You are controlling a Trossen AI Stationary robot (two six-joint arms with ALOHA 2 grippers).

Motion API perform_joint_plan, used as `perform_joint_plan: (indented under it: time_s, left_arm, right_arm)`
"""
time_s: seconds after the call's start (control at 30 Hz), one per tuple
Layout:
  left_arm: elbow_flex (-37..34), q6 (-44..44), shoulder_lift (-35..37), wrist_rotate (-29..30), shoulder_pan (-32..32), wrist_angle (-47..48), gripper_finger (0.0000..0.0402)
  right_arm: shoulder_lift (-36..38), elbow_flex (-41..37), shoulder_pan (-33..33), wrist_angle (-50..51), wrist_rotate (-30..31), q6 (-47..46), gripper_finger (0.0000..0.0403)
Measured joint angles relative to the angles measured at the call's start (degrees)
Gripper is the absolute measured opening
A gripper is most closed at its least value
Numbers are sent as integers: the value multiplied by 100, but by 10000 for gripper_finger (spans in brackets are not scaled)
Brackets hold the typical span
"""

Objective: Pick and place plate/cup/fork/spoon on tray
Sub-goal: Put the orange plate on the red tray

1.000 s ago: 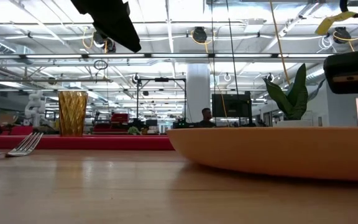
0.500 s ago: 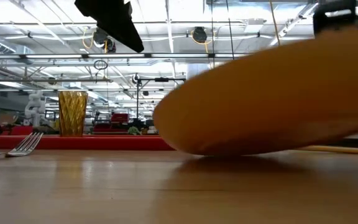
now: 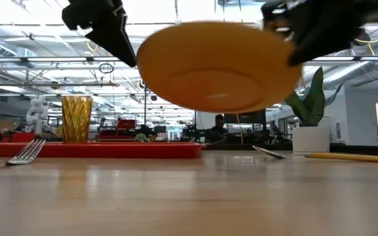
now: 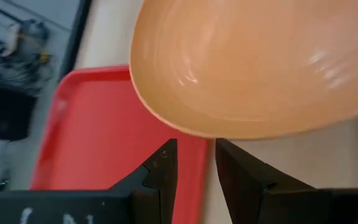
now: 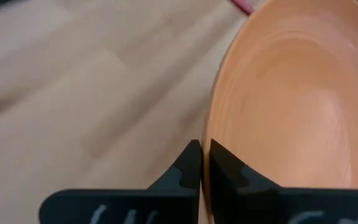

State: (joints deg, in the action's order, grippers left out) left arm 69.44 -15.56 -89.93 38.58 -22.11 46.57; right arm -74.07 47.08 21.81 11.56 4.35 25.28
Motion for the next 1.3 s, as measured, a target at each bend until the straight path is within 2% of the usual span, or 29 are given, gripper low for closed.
perform_joint_plan:
  time_s: [0.2,0.43,0.6,0.83,1.07,1.3]
  left_arm:
    - [5,-168,418,590,90,789,113]
    - [5,-103,1307,746,183,884,113]
    - [5,31,1742,780,193,995,113]
    - [5,-154,2077,947,332,1885,113]
    - [5,-384,2333,993,459,2390,113]
    - [5,-434,2477,1084,457,2380,113]
  right_arm:
    - [-167,1,-865,-224,-7,524,0]
    - [-596,235,-1666,-488,-589,949,0]
    - [-1255,1075,-2152,-353,-823,1561,0]
    - [-2396,2525,-3071,-235,-1872,2290,0]
    - [-3770,4030,-3425,405,-1953,2744,0]
    - [-4661,5169,-3447,708,-1966,2946,0]
